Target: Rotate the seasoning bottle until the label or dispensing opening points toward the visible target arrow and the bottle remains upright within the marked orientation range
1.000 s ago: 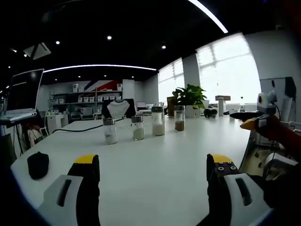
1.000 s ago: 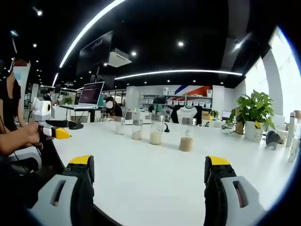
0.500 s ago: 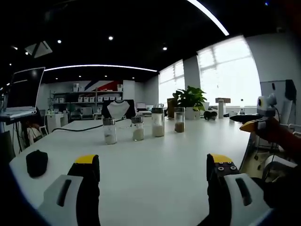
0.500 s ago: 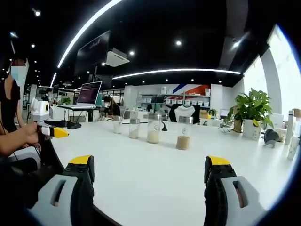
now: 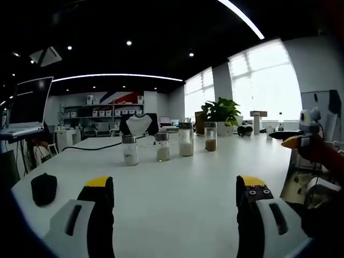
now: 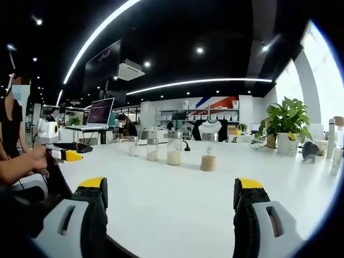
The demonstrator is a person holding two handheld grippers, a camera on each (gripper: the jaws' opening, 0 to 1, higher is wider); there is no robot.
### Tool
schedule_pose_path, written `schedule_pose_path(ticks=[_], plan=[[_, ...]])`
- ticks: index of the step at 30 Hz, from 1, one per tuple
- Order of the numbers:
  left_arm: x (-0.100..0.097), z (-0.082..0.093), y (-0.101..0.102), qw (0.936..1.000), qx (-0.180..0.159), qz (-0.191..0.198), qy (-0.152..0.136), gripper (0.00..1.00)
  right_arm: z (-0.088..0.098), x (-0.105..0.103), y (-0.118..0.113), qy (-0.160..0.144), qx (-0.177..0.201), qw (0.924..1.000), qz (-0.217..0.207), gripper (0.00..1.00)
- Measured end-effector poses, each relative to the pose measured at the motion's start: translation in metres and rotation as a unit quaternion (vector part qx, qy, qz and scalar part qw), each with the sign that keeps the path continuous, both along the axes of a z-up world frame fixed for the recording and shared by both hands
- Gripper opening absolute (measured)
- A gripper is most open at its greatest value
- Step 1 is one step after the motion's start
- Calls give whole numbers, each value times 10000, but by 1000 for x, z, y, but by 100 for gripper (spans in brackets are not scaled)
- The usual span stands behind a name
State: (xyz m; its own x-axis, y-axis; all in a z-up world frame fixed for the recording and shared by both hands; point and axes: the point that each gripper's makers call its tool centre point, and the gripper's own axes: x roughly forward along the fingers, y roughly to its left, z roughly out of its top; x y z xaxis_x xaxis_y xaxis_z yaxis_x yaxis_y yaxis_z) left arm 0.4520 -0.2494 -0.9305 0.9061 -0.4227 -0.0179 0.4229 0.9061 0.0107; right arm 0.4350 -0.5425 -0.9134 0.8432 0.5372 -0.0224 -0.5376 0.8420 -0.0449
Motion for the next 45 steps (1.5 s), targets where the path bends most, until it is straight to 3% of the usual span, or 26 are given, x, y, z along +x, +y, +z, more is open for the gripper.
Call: schedule_pose_path(ticks=[16,21,28,40,45], plan=[[26,-6,-1,9998,171,71,30,98,-3,0,14,25,73,9999,146,97],[32,2,6,9997,210,149,13,98,13,1,15,-151,734,9969,229,98],[45,8,16,9995,218,248,-4,98,11,6,18,-149,192,9995,192,99],[83,26,23,9990,197,386,-99,95,16,7,28,-194,-5,9993,306,99],[104,27,27,9982,-10,580,-147,87,14,11,27,-153,-39,9994,306,99]])
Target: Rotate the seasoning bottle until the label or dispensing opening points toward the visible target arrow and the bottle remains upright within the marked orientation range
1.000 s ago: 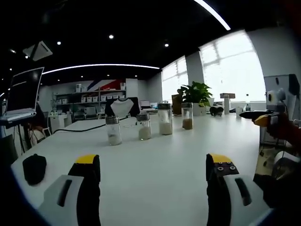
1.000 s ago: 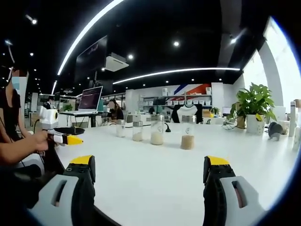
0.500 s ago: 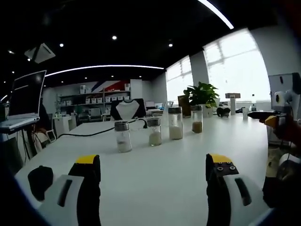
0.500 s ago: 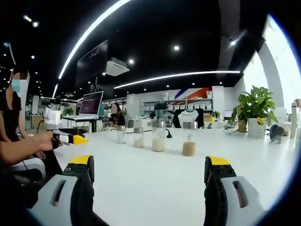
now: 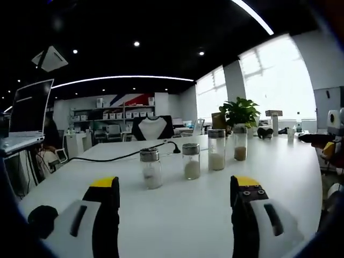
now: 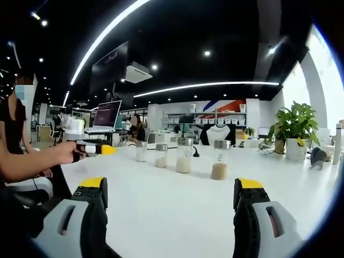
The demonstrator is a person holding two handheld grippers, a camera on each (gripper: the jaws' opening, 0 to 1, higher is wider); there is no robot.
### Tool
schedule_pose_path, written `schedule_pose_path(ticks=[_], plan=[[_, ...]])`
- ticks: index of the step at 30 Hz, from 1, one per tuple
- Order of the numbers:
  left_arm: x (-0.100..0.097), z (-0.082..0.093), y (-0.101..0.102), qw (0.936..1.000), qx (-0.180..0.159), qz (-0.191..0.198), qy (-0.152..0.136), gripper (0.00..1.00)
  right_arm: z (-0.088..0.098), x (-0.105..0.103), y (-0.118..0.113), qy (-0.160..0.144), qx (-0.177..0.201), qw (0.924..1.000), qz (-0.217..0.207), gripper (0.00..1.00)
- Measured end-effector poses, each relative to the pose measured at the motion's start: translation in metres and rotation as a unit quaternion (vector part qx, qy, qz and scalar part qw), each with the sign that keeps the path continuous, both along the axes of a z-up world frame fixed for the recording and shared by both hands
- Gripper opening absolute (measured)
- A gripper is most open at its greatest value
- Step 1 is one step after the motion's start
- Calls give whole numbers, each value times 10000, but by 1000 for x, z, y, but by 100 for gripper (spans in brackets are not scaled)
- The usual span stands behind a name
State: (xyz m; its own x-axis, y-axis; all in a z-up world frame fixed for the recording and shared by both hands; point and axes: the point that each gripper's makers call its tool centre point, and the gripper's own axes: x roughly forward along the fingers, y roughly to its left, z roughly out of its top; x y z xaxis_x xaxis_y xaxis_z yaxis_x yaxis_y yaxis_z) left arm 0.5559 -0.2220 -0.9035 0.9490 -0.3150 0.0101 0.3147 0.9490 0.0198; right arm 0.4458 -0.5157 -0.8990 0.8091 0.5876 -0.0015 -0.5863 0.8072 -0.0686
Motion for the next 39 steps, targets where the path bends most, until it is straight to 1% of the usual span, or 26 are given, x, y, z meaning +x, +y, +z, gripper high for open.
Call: schedule_pose_path(ticks=[2,6,9,12,15,17,19,22,25,28,31,34,36,38,39], plan=[[7,0,2,10000,-32,84,20,83,3,1,-1,-30,-40,10000,-4,99],[22,-1,5,9999,-40,147,43,80,10,7,0,-45,-55,10000,0,99],[32,1,9,9997,-92,213,78,73,10,10,3,-9,-77,10000,37,99],[39,2,13,9995,-122,289,80,71,8,13,5,29,-122,9999,58,99],[52,0,16,9992,-169,331,114,64,1,18,7,158,-160,9997,72,99],[58,0,18,9991,-172,364,114,64,-3,19,8,221,-155,9996,87,99],[66,-2,20,9991,-130,382,112,59,-8,21,10,286,-187,9994,89,99],[78,-5,20,9992,-62,373,148,59,-9,23,11,301,-208,9993,81,98],[88,-5,19,9993,-61,335,153,60,-10,25,13,359,-144,9992,119,97],[103,-12,18,9991,70,305,295,63,-16,27,17,482,-123,9986,162,97],[114,-15,18,9988,44,282,395,62,-23,30,18,599,-178,9979,164,96],[123,-16,15,9988,38,279,400,59,-27,37,17,674,-155,9975,143,95],[129,-18,12,9989,99,241,394,58,-28,42,17,714,-136,9973,137,94],[134,-20,11,9988,169,261,373,55,-27,47,18,715,-127,9973,139,94],[136,-20,11,9988,172,265,372,53,-25,50,19,710,-129,9973,151,93]])
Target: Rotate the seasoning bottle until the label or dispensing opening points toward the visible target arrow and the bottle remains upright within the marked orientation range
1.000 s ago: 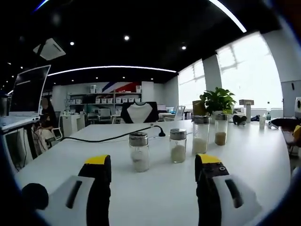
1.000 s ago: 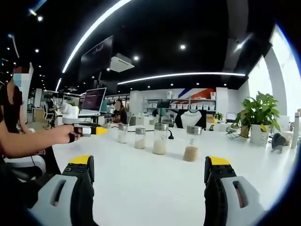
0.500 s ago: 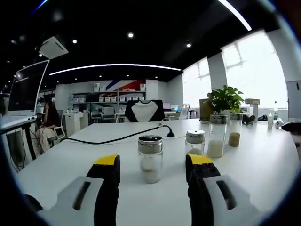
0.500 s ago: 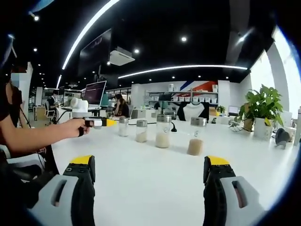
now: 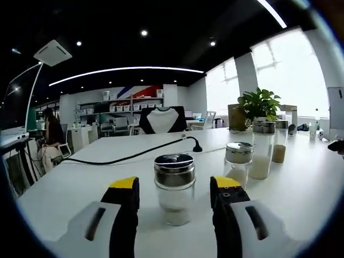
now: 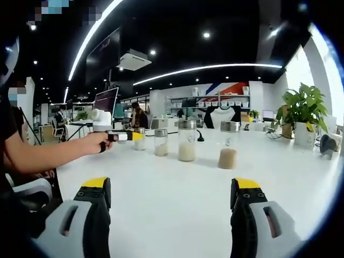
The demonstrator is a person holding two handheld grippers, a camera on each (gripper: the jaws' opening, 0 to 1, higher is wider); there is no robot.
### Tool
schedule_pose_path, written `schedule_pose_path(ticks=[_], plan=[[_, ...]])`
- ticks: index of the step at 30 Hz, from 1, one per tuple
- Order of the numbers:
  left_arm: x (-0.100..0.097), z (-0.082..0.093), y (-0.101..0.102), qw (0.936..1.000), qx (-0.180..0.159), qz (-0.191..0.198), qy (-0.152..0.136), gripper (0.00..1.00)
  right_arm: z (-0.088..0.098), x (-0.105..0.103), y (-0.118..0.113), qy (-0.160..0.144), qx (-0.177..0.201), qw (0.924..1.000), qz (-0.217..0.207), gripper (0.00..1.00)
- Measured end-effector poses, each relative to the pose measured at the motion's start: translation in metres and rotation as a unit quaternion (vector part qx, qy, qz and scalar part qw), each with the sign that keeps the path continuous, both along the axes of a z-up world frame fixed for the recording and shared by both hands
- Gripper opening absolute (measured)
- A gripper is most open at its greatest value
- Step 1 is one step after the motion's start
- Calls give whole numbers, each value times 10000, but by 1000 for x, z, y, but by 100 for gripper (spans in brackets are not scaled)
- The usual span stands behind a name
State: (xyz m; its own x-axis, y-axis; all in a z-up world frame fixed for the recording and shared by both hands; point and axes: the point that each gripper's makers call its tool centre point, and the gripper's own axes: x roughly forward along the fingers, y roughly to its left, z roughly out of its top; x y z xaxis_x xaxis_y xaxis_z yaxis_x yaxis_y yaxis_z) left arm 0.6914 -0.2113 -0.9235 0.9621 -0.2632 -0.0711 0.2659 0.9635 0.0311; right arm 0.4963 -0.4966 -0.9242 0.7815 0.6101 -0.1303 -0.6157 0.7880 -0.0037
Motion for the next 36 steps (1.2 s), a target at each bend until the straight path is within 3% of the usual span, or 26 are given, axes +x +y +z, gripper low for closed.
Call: schedule_pose_path(ticks=[7,12,29,33,36], plan=[[11,1,3,9999,10,109,-94,43,7,18,-1,-24,207,9998,-48,90],[15,3,-6,9999,30,-54,-149,36,5,24,3,18,241,9997,3,89],[13,7,2,9993,102,283,-223,35,-2,29,12,147,217,9996,114,88],[8,19,5,9986,-244,251,-392,35,-2,30,15,169,212,9996,113,87],[4,22,4,9984,-266,248,-426,35,-2,29,17,170,210,9996,115,87]])
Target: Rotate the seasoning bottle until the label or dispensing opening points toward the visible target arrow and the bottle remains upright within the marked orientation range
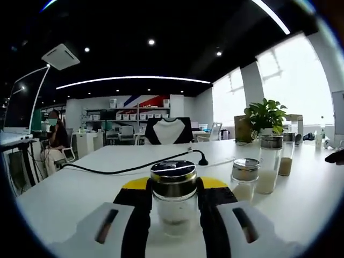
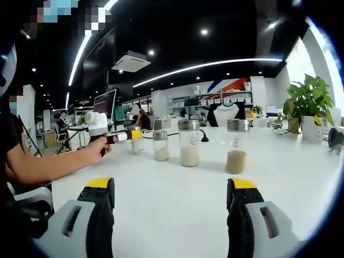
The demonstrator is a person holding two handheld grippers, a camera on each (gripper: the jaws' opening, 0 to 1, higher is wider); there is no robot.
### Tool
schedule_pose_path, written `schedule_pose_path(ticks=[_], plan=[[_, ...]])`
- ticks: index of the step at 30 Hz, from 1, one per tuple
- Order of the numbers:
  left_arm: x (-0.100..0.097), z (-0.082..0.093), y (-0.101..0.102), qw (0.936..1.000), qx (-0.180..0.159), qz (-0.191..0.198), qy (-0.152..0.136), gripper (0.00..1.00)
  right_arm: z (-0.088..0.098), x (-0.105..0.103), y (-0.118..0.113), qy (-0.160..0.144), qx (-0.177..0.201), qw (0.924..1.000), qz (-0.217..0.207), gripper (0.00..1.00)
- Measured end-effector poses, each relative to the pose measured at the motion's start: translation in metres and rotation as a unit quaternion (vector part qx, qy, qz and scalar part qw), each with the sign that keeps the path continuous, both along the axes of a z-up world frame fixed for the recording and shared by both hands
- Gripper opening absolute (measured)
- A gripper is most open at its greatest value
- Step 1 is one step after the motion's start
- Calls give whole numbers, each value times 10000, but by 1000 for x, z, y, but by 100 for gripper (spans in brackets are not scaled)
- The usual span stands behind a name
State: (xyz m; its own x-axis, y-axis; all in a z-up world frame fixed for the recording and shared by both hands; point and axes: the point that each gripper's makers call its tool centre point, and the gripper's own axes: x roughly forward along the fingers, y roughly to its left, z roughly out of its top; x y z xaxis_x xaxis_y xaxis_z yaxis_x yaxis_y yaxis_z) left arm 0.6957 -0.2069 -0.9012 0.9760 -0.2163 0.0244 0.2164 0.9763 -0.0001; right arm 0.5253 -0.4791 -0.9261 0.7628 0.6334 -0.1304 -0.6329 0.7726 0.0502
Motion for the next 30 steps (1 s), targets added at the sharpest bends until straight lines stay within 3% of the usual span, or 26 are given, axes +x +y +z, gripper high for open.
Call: schedule_pose_path(ticks=[6,10,16,23,30], plan=[[-11,14,-7,9995,-253,-195,-35,35,-2,-2,11,23,-18,9999,97,87],[-22,25,-14,9992,-239,-294,-108,35,-1,-2,18,4,3,9998,185,86],[-47,34,-35,9963,-448,-728,-112,34,-3,-5,27,20,7,9996,298,86],[-67,29,-60,9914,-391,-1247,13,34,-9,-8,34,72,42,9991,426,80],[-84,26,-76,9897,-252,-1410,91,34,-12,-11,42,23,-113,9981,608,75]])
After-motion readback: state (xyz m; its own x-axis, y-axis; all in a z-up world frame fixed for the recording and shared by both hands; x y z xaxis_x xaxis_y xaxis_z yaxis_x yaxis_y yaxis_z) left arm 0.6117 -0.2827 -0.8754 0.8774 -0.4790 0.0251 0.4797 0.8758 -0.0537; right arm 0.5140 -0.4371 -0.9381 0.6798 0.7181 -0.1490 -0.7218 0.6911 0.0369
